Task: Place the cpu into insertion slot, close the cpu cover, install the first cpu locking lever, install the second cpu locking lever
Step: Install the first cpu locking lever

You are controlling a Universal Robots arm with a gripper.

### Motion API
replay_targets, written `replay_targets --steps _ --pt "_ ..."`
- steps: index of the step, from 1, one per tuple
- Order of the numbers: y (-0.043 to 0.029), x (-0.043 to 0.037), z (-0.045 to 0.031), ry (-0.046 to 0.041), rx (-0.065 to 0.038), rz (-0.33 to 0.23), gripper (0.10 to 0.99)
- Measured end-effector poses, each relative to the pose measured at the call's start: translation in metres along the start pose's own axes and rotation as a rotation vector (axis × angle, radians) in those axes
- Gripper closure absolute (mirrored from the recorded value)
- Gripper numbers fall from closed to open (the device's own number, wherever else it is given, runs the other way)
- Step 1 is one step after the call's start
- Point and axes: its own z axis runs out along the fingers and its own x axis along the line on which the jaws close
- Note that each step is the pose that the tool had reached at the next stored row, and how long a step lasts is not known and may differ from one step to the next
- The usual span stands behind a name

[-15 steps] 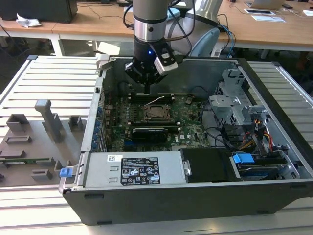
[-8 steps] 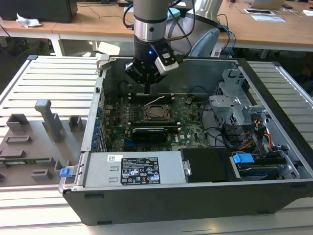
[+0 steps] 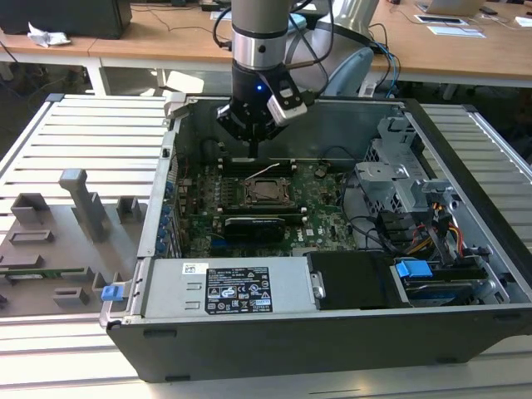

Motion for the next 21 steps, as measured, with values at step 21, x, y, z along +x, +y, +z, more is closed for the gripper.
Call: replay_targets --steps 21 --pt "-0.0006 0.0001 0.0179 0.0001 0.000 0.000 0.976"
